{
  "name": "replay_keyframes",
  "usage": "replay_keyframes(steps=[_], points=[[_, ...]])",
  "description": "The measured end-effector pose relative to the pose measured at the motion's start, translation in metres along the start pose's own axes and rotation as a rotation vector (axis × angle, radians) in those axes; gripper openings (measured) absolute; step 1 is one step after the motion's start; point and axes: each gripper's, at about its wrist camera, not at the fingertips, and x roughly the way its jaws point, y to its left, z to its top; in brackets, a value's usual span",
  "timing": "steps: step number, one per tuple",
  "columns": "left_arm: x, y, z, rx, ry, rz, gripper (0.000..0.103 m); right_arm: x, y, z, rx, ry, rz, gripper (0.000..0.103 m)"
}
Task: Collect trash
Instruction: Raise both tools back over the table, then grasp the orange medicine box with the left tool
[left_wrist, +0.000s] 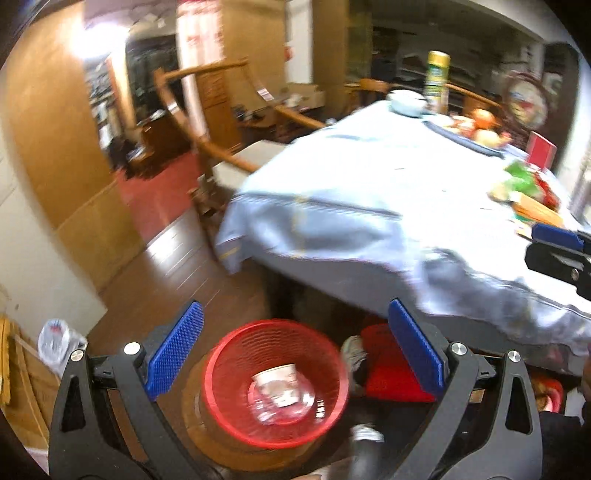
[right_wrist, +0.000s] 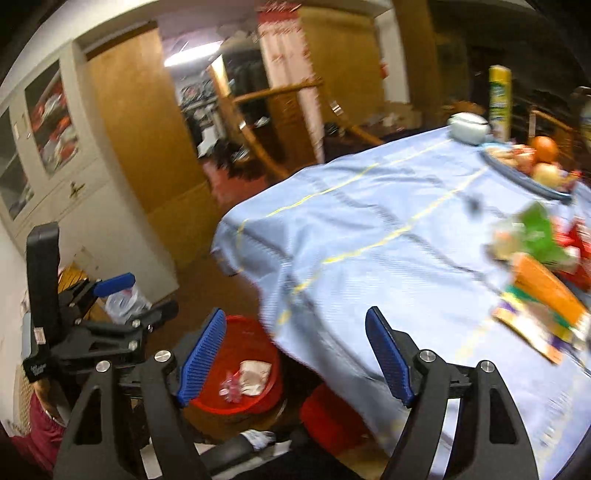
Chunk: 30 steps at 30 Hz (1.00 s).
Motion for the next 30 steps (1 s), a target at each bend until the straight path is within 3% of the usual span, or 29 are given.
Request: replay_keyframes(steps=[8,14,22,30], points=[[-0.017,-0.112,0.01,0.165,-0.059,-0.127,0.096,-0.085,-0.068,-0.033,0.089,-0.183,-0.19,0.086],[-0.009,-0.185,0.017,0.254,-0.061,-0.232,0.096,-0.127,-0.129,-0.056,0.191,-0.253,-0.326,0.091],[0.02,-0.246,0.039,0.328,-0.029,-0.263,0.096,-0.135,-0.201,-0.065,0.294,-0.255,-0.489,0.091],[0.05,-0.265,0.061,0.343,0.004,-0.271,0.096,-0.118,-0.236,-0.056,0.336,-0.212,-0.505,0.091]])
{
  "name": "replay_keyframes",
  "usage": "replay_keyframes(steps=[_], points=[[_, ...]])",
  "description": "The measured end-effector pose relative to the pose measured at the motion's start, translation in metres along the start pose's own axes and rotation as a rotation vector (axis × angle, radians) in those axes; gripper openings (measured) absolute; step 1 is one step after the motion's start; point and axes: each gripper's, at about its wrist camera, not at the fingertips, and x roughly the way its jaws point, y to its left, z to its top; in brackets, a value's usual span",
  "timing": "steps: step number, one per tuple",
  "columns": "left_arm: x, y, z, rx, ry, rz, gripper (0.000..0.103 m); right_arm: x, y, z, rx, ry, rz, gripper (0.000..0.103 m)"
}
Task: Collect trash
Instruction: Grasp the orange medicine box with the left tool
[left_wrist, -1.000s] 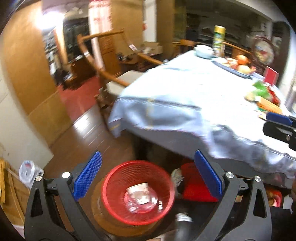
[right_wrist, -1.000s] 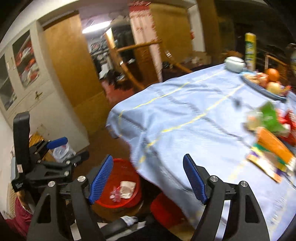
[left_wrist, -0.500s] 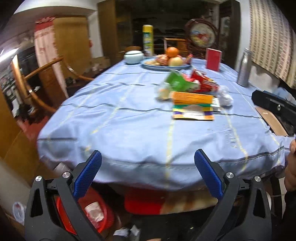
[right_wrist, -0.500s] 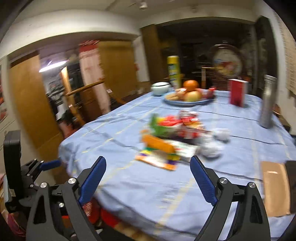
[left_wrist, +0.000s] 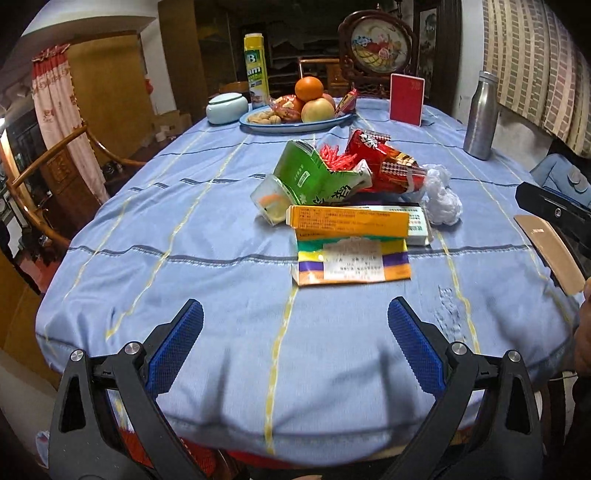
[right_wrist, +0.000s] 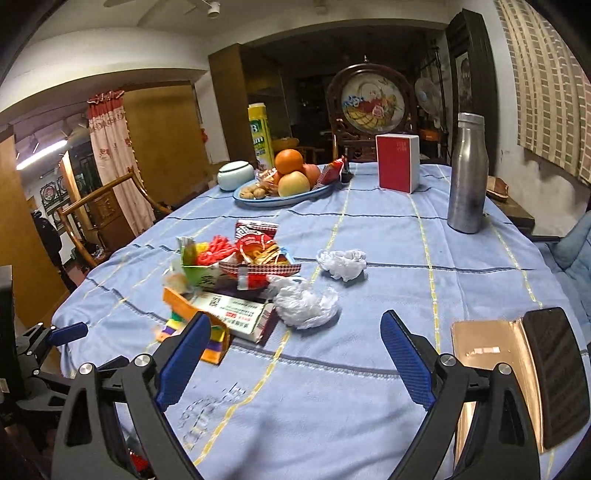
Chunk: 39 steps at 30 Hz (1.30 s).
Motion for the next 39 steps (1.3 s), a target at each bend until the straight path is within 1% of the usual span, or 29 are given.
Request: replay_keyframes(steps=[4,7,10,12,16,19,23,27,30,33,36,37,39], points=[[0.01,0.009,0.008,-0.02,0.02,-0.014,0.096,0.014,-0.004,0.007,0.017,0.014,-0.004,0.092],[0.017,0.015,0.015,-0.048,0.039,-0.047,0.096,0.024,-0.009,0.01,0.036,0.022,-0.005,0.092],[0.023,0.013,0.026,-0.05,0.046,-0.075,0.096,0.03,-0.013,0.011,0.053,0.024,-0.011,0.092],[0.025,0.009,0.033,-0.043,0.042,-0.086,0.096,0.032,-0.016,0.01,0.062,0.02,-0.022,0.092],[0.034,-0.015,0.053,-0.014,0.034,-0.149,0.096,0.037,-0.022,0.007,0.075,0.013,-0.055,0.092],[0.046,-0.032,0.062,0.012,0.039,-0.153,0.096,0.041,-0.025,0.003,0.081,0.025,-0.069,0.092],[0.065,-0.038,0.067,0.004,0.075,-0.152,0.096,0.042,-0.031,0.002,0.114,0.022,-0.039,0.093],[0.077,-0.03,0.063,0.0,0.108,-0.104,0.096,0.042,-0.036,0.001,0.136,0.023,-0.018,0.093],[0.074,-0.012,0.052,0.019,0.124,-0.049,0.096,0.04,-0.036,-0.001,0.138,0.012,-0.005,0.093],[0.062,0.018,0.033,0.028,0.142,0.04,0.096,0.037,-0.035,-0.001,0.133,-0.003,0.011,0.093],[0.048,0.05,0.019,-0.006,0.163,0.11,0.096,0.037,-0.034,-0.001,0.126,-0.003,0.021,0.095],[0.042,0.058,0.015,-0.025,0.165,0.115,0.096,0.038,-0.033,-0.001,0.123,-0.002,0.024,0.095],[0.033,0.068,0.011,-0.066,0.165,0.085,0.096,0.038,-0.032,0.0,0.121,-0.002,0.026,0.095]])
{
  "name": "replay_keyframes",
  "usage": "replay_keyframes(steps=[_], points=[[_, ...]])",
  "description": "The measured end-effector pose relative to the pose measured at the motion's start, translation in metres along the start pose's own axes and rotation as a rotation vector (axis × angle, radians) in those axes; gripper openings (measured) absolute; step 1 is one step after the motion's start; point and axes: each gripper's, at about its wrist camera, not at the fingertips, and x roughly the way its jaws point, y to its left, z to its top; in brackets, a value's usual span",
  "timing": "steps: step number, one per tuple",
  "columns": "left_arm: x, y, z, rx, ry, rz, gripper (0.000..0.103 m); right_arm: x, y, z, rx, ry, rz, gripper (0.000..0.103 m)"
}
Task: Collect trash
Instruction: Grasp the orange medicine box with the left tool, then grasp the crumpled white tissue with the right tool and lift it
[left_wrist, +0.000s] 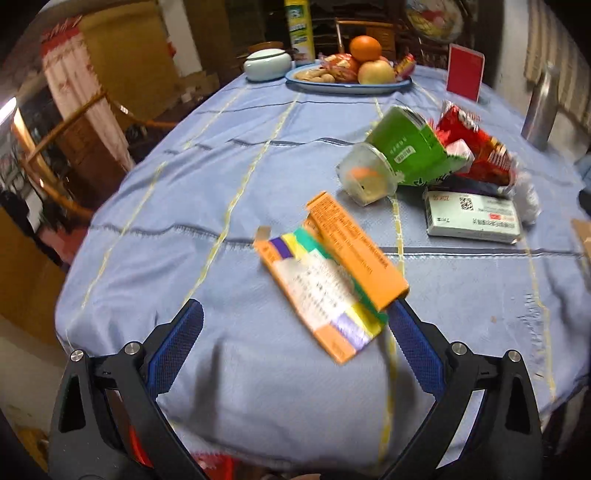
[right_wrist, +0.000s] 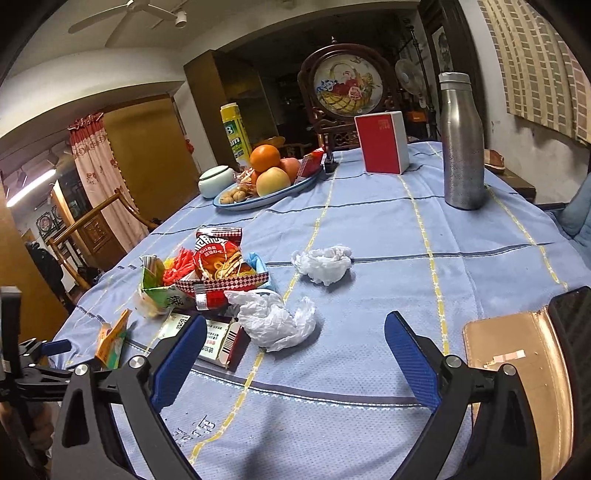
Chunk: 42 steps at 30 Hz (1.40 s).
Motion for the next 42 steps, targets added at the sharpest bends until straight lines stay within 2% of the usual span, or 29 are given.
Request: replay_keyframes(steps=[3,5,9,13,16,18,19,20,23,26,31,39,42], points=[[0.0,-0.001,0.003,-0.049,0.006,-0.106,0.096,0.0,0.001,-0.001,-0.001,-0.001,-0.004,0.095],[0.007,-0.008,0.009,-0.064,0.014,-0.141,0.096,-0.001,0.001,-0.001,0.0,-0.004,-0.007,0.095],[0.022,-0.025,0.021,-0.07,0.021,-0.145,0.096,-0.001,0.001,-0.001,-0.001,-0.003,-0.004,0.096],[0.041,-0.029,0.027,-0.075,0.043,-0.073,0.096,0.0,0.001,-0.001,-0.003,0.001,0.0,0.096],[0.045,-0.027,0.023,-0.079,0.041,-0.069,0.096,0.0,0.002,-0.001,-0.004,0.002,0.001,0.096],[0.042,-0.022,0.02,-0.084,0.02,-0.106,0.085,0.001,0.003,-0.002,-0.008,0.008,-0.005,0.096],[0.039,-0.02,0.019,-0.085,0.013,-0.141,0.073,0.001,0.004,-0.002,-0.012,0.009,-0.008,0.096],[0.035,-0.016,0.018,-0.092,0.006,-0.174,0.072,0.001,0.005,-0.002,-0.017,0.009,-0.012,0.096],[0.023,-0.011,0.016,-0.101,-0.048,-0.199,0.069,0.003,0.011,-0.002,-0.045,0.016,-0.035,0.096],[0.007,-0.008,0.014,-0.081,-0.098,-0.218,0.068,0.005,0.015,-0.001,-0.064,0.035,-0.041,0.096],[-0.01,-0.007,0.013,-0.067,-0.137,-0.231,0.068,0.01,0.018,0.005,-0.034,0.082,0.011,0.096],[0.011,-0.003,0.001,-0.079,-0.076,-0.231,0.068,0.029,0.021,0.011,-0.016,0.178,0.023,0.095],[0.016,-0.003,-0.001,-0.078,-0.057,-0.232,0.069,0.039,0.021,0.012,-0.028,0.196,-0.016,0.095]])
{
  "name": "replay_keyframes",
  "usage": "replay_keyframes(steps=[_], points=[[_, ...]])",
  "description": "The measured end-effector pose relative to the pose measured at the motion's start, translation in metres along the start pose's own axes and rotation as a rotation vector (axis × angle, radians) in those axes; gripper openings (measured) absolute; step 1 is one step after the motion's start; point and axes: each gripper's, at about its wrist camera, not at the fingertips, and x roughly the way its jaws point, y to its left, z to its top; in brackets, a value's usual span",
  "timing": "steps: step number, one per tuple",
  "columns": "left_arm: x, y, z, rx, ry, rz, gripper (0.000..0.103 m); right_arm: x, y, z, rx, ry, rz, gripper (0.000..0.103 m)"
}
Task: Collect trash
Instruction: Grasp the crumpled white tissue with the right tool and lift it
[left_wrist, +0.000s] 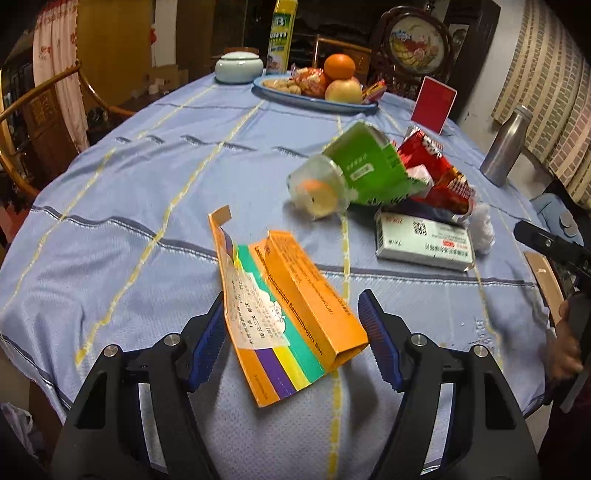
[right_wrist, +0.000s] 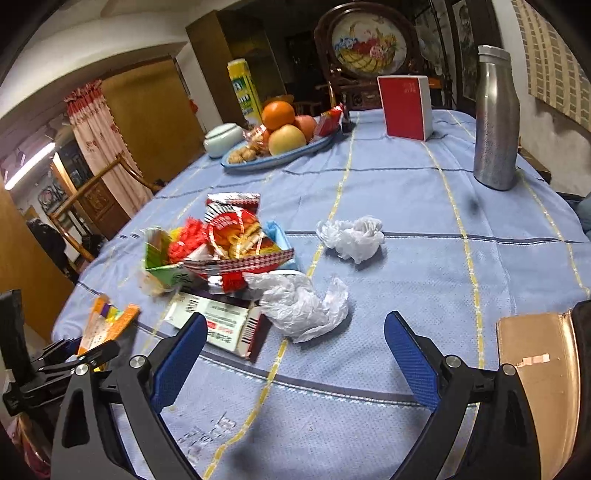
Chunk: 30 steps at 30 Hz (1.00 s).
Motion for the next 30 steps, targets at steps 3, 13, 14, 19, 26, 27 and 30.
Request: replay_keyframes(steps=[3,13,14,19,26,27,30], points=[[0.003,-0.001,-0.001,0.007,0.003,0.007,0.07,0.013,-0.001,0.005,0.009,0.031,-0.022,0.095],[0.009,0.006,0.001,-0.031,0.017,-0.026,0.062,0.03,-0.002,0.01,0.031,0.059,0.037,0.021],[0.005,0.008,0.003,-0.042,0.003,-0.038,0.062,0.021,0.0,0.01,0.014,0.022,0.026,0.021],[-0.025,0.009,0.013,-0.048,-0.071,-0.062,0.061,-0.016,0.006,0.013,-0.02,-0.082,0.032,0.021],[-0.066,-0.002,0.017,-0.014,-0.162,-0.029,0.061,-0.05,0.012,0.012,-0.036,-0.15,0.074,0.021],[-0.072,-0.002,0.017,-0.013,-0.171,-0.024,0.061,-0.055,0.013,0.011,-0.037,-0.161,0.08,0.021],[-0.09,0.001,0.013,-0.016,-0.199,-0.008,0.061,-0.069,0.016,0.006,-0.04,-0.181,0.098,0.021]])
